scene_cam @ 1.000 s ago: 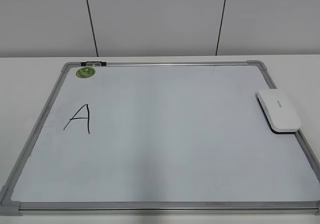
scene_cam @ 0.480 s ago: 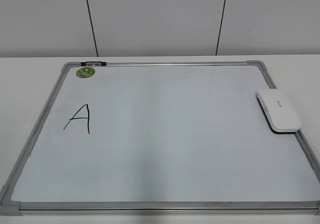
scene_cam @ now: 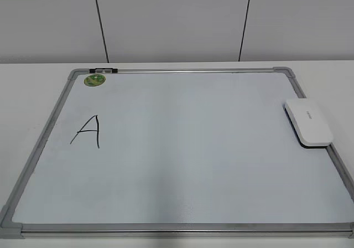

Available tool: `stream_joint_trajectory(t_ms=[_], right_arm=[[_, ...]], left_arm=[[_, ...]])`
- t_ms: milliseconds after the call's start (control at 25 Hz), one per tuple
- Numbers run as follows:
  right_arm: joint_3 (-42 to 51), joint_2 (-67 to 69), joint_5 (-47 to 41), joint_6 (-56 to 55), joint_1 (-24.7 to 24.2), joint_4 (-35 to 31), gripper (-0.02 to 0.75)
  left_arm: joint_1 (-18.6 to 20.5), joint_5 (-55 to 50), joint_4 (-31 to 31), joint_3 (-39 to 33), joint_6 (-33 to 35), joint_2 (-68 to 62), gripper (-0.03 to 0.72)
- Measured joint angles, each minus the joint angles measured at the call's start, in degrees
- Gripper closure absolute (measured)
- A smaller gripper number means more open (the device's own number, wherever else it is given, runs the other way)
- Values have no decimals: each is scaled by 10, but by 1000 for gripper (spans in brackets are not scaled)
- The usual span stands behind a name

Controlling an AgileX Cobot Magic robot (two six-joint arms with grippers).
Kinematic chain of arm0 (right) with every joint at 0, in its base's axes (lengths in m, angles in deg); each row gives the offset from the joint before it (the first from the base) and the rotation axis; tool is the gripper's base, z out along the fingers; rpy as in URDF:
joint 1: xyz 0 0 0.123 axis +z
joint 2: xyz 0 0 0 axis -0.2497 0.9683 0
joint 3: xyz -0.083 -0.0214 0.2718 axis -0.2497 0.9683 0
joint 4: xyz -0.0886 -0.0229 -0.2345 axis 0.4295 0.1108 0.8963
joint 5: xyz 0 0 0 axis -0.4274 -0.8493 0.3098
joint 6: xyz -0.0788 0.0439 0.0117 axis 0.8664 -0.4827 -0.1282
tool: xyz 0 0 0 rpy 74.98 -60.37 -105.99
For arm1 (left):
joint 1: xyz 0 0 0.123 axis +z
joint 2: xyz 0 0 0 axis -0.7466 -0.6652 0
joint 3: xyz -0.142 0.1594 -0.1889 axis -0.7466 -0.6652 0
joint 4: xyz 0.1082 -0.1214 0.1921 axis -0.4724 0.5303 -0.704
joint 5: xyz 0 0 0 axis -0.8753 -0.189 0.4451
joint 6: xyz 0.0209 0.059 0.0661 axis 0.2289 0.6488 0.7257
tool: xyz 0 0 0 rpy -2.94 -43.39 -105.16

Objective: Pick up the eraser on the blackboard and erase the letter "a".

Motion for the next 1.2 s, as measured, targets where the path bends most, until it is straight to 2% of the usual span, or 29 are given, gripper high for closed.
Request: stream_joint_trajectory(t_ms=[400,960,1200], right_arm=[[0,0,0,-1,0,0,150],[0,-117,0,-1,0,0,151],[0,-143,0,-1,0,0,150]], left_arm=[[0,0,0,0,0,24,299],[0,-1,0,0,0,212,299],[0,-5,0,-1,0,238,299]])
